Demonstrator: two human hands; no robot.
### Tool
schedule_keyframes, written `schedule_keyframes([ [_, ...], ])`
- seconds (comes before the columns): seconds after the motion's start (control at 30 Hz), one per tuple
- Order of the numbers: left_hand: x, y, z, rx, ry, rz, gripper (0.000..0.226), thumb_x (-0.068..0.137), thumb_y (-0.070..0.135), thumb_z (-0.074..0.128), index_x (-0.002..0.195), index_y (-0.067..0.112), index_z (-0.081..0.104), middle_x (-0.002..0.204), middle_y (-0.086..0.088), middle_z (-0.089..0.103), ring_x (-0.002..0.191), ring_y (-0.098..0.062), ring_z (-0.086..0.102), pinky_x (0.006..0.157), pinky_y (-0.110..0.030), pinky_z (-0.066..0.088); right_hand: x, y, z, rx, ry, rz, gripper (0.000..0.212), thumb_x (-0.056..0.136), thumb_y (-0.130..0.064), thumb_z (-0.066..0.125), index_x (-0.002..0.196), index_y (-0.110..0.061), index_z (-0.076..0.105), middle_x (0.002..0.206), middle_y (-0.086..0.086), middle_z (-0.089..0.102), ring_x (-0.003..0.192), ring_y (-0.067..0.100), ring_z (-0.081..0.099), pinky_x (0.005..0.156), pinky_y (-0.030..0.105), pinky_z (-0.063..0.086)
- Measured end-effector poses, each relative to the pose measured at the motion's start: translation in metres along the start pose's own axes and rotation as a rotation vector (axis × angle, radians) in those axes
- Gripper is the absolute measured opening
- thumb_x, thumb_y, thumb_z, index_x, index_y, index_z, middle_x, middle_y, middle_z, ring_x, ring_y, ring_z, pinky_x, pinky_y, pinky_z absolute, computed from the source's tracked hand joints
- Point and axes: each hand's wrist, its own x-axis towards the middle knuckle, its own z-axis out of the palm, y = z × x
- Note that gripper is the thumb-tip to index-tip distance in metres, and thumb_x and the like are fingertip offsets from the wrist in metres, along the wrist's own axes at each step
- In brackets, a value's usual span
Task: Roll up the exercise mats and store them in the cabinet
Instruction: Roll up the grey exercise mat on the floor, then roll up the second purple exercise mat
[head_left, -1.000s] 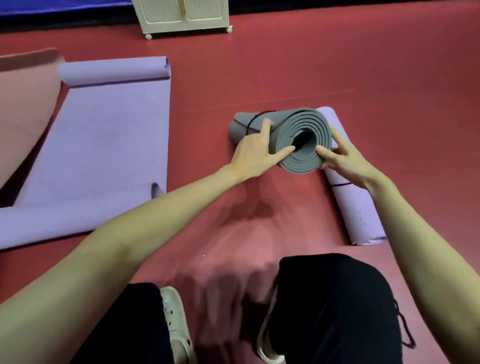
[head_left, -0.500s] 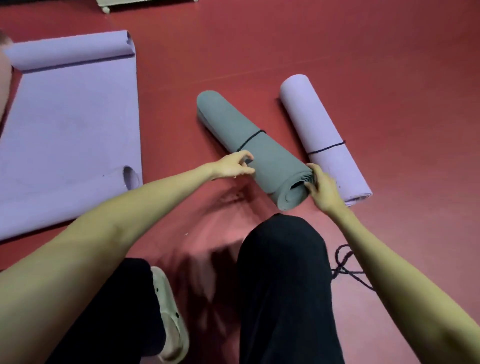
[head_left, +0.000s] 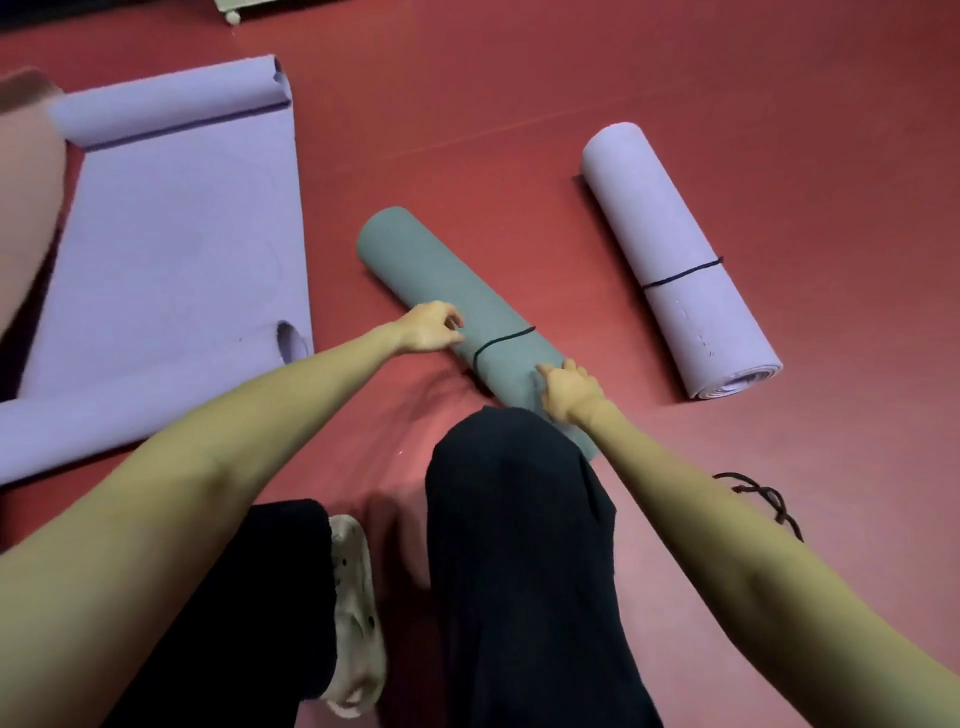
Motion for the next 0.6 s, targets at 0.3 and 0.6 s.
schedule_keyframes([
  [0.3,-0.065,-0.101,-0.050,0.011,0.109,-0.078,0.027,0.092,0.015,0.062,0.116,0.003,0.064,0.119,-0.012,0.065,0.110,-0.027,0.060,0.095,-0.030,0.043,0.013,-0.086,0.009,-0.342,-0.297,0.190,0.060,0.094,-0.031,0.052,0.149,-0.021,0.029,0.151,0.011,0.026,0.139,0.032,0.031,0.110,0.046,0.031],
  [0.6,-0.151,-0.234,-0.086,-0.028,0.175,-0.195,0.025,0.093,0.014,0.058,0.114,0.002,0.064,0.118,-0.012,0.065,0.108,-0.026,0.059,0.091,-0.029,0.043,0.034,-0.219,-0.002,-0.355,-0.234,-0.156,0.043,0.091,-0.029,0.056,0.125,-0.002,0.054,0.134,0.020,0.052,0.121,0.035,0.052,0.097,0.039,0.047],
])
